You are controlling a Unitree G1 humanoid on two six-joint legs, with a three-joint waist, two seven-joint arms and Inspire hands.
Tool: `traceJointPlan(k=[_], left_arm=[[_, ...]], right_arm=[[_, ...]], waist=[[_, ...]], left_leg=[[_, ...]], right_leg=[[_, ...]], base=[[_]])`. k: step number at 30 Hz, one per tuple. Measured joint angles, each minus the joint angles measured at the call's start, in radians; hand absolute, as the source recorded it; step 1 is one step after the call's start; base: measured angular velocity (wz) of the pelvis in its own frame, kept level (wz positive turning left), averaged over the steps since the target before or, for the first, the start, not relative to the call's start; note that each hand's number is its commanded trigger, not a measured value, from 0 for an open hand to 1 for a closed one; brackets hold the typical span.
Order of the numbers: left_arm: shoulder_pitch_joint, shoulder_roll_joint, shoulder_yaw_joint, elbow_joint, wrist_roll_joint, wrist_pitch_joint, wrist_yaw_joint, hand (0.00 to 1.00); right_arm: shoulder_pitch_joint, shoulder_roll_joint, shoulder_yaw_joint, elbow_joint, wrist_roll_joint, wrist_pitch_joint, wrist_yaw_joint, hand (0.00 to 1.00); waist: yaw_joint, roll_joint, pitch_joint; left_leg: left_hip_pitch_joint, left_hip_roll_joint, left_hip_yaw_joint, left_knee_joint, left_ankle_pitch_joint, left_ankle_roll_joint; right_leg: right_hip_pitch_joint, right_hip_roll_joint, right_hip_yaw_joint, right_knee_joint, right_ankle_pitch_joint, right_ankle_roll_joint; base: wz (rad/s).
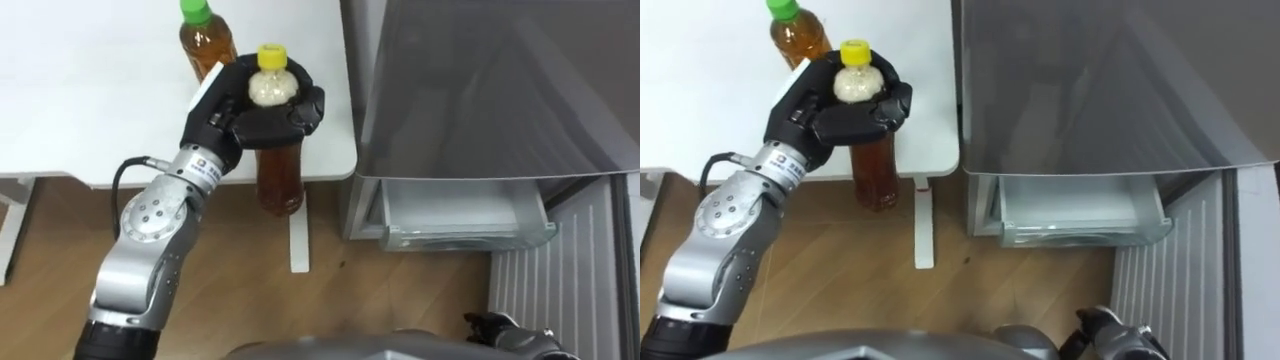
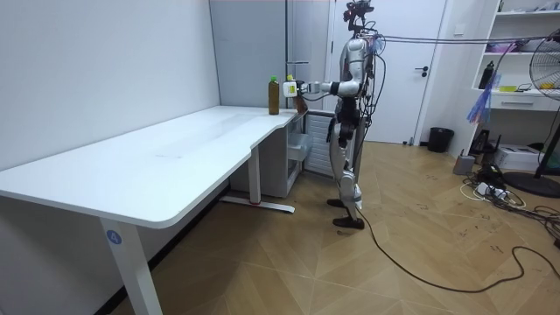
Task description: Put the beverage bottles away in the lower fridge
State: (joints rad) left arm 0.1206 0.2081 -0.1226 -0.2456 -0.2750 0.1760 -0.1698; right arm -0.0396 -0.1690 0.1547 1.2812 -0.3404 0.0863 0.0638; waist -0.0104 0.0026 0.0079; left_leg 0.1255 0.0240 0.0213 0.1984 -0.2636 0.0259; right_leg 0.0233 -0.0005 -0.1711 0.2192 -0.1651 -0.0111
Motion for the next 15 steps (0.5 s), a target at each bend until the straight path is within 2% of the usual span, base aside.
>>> traceJointPlan(k=[2, 8, 15], left_arm=[[0.002, -0.009, -0.003, 0.0, -0.001, -0.011, 0.001, 1.0], [0.005, -0.015, -0.037, 0.0, -0.003, -0.032, 0.001, 1.0], [0.01, -0.018, -0.06, 0.007, -0.059, -0.032, 0.0, 1.0]], right_arm=[[0.0, -0.002, 0.015, -0.001, 0.007, -0.004, -0.01, 0.0], [0.0, -0.003, 0.045, -0.03, 0.018, -0.021, -0.03, 0.0], [0.004, -0.016, 0.07, -0.107, 0.004, -0.02, -0.028, 0.0]], waist=[[0.017, -0.002, -0.0006], [0.025, -0.008, 0.0005], [0.033, -0.01, 0.0011]], left_leg=[[-0.006, 0.0, -0.003, -0.001, 0.0, -0.001], [-0.012, -0.001, -0.011, -0.001, 0.0, -0.001], [-0.008, -0.002, -0.011, 0.0, 0.0, -0.001]], right_leg=[[0.0, 0.001, -0.003, -0.001, 0.0, 0.0], [0.0, -0.002, -0.019, -0.001, 0.0, 0.0], [0.004, -0.003, -0.019, 0.0, 0.0, 0.0]], base=[[0.0], [0.05], [0.0]])
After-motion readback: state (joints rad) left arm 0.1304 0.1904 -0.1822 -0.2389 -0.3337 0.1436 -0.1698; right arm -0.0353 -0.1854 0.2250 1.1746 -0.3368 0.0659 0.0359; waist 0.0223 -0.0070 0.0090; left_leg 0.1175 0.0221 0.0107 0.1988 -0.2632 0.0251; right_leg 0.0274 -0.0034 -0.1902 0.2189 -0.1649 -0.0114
